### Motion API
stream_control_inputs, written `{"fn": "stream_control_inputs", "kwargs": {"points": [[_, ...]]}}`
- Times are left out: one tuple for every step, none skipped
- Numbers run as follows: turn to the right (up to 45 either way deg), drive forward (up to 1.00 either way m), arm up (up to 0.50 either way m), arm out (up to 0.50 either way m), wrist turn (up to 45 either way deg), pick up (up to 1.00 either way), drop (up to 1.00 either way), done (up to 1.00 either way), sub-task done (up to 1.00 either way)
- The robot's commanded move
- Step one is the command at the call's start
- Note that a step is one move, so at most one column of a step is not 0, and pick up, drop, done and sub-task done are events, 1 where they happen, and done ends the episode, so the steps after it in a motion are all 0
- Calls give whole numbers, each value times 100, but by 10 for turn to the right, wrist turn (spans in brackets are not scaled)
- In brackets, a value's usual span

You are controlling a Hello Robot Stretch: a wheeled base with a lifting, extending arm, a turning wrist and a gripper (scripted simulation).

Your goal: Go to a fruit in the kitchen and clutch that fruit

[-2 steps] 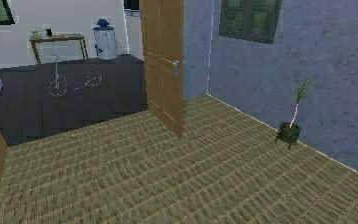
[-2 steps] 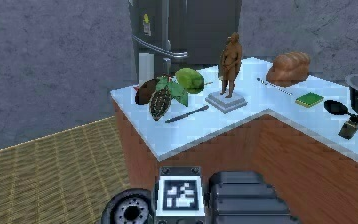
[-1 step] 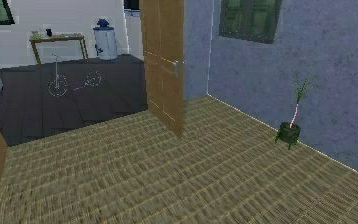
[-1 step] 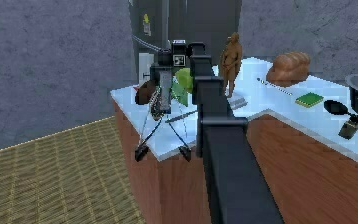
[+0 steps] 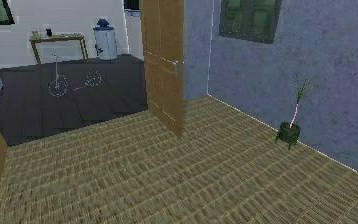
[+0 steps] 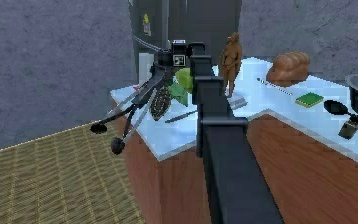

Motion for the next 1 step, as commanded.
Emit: {"fn": "stream_control_inputs", "kwargs": {"points": [[0,0,0,0,450,0,0,0,0]]}}
